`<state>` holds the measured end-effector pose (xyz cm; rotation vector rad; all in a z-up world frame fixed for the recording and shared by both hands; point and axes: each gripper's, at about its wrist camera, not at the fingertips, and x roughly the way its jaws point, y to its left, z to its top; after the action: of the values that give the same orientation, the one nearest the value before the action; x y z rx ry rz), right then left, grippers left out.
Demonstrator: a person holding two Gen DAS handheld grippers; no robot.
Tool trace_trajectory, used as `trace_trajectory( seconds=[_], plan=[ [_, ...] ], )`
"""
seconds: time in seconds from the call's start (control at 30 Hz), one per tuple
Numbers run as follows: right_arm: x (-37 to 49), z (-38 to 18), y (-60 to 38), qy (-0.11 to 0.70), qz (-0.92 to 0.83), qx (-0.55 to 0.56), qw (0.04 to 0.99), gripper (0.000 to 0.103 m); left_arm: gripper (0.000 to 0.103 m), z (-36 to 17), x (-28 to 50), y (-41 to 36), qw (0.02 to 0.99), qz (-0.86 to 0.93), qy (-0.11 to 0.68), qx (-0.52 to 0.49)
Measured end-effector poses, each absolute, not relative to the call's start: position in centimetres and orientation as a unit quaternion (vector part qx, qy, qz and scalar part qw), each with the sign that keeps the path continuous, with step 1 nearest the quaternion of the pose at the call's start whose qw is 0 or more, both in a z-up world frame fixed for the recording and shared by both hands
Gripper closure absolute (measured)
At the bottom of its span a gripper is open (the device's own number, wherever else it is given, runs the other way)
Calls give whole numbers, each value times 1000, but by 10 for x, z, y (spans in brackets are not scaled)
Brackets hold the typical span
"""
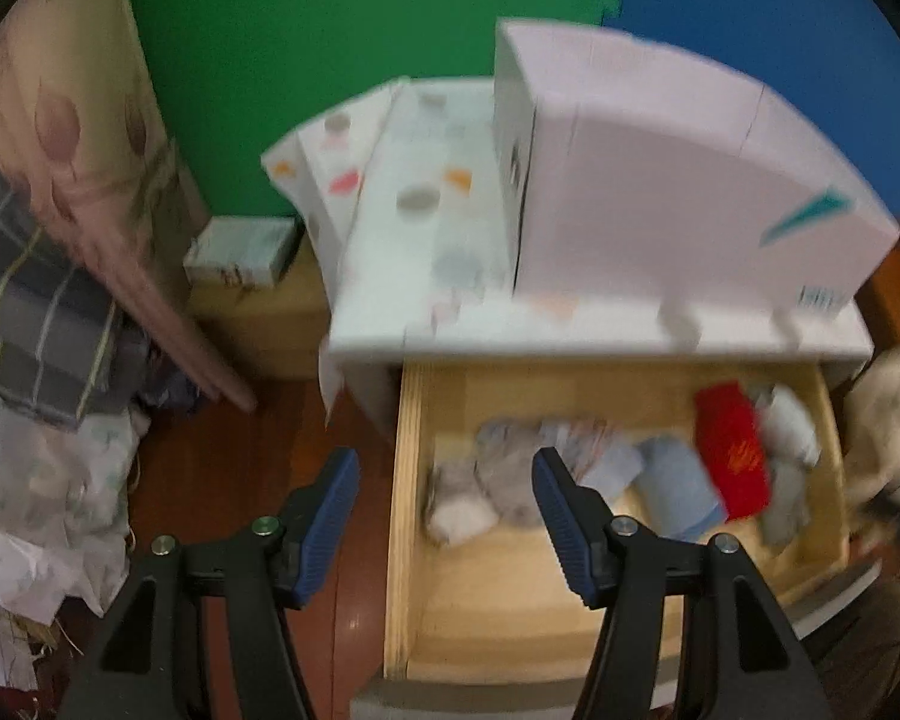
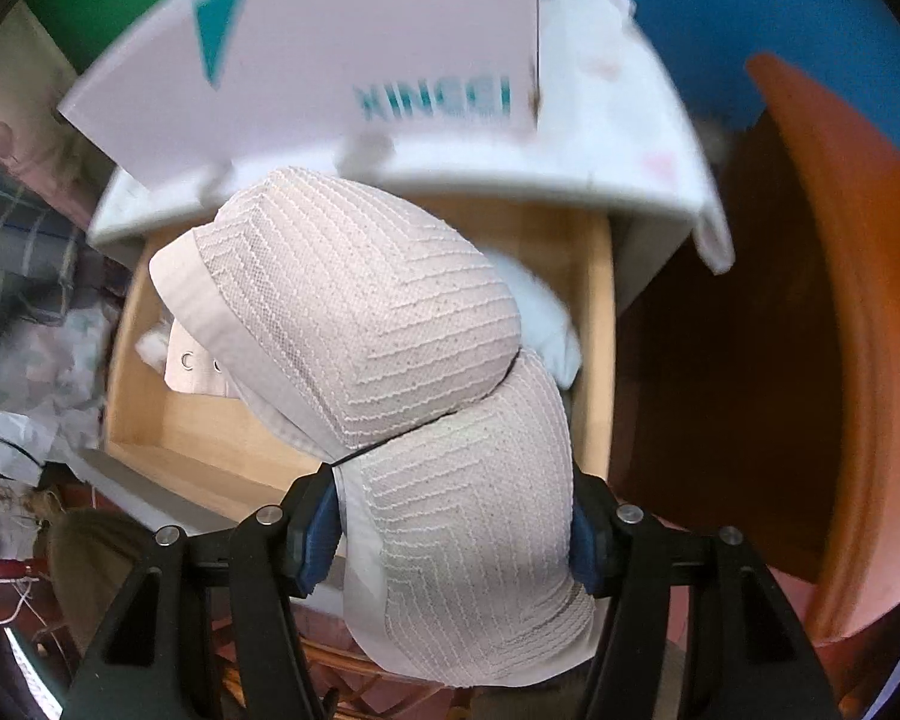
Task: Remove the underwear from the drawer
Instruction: 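Lift the beige strapped garment into the white box and open the right tool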
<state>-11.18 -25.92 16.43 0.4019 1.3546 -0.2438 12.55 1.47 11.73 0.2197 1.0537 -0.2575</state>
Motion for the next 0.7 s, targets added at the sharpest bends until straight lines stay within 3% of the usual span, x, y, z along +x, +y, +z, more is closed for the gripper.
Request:
trace_trajectory(
  seconds=[0.37, 0.7],
  plan=[
    [-43, 297, -275, 532, -112, 158, 824, 45, 41, 57, 104, 31, 841, -122, 514, 117],
    [69, 302, -301, 546, -138, 129, 816, 45, 41, 42, 94, 43, 848, -125, 503, 111]
  ],
)
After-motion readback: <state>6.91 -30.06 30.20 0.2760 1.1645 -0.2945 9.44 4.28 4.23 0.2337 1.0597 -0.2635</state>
